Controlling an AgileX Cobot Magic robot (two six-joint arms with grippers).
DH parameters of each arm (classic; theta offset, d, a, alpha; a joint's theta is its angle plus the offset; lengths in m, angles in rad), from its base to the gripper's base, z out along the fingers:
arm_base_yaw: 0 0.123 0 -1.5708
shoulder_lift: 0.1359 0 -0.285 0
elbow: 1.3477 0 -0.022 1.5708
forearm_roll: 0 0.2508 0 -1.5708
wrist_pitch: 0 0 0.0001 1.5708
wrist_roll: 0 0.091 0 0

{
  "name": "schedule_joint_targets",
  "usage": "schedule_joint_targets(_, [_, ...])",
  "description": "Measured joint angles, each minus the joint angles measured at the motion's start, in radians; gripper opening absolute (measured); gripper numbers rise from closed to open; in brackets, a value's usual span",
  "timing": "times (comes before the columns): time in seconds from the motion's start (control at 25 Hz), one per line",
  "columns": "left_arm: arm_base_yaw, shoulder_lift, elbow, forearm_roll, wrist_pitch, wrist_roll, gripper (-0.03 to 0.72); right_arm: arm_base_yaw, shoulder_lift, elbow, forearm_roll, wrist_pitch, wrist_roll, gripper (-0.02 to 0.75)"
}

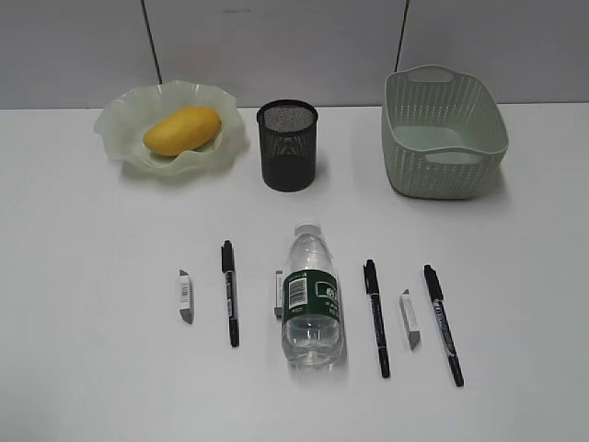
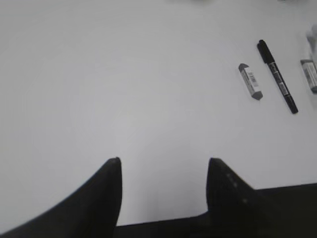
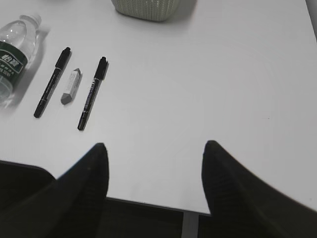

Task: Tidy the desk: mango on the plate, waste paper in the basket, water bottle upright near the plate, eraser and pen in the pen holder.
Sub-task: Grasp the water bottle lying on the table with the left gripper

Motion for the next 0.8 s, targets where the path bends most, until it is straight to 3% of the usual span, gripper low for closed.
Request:
schedule_joint_targets(0.28, [-0.089,0.259,-0.118,0.019,0.021,-0.058,0.384,0.000,-0.001,0.002,0.000,-0.005,-0.001,0.477])
schedule_joint_targets(0.6, [-0.130,0.728,-0.430,-0.003,0.029,-0.092,0.382,0.000,-0.001,0.003,0.001,-0.006,-0.001,0.477])
schedule_joint_targets(0.8, [-0.312,0.967,-0.604,0.026,0.026,-0.211,0.379,0.000,-0.001,0.003,0.001,-0.006,-0.001,0.477])
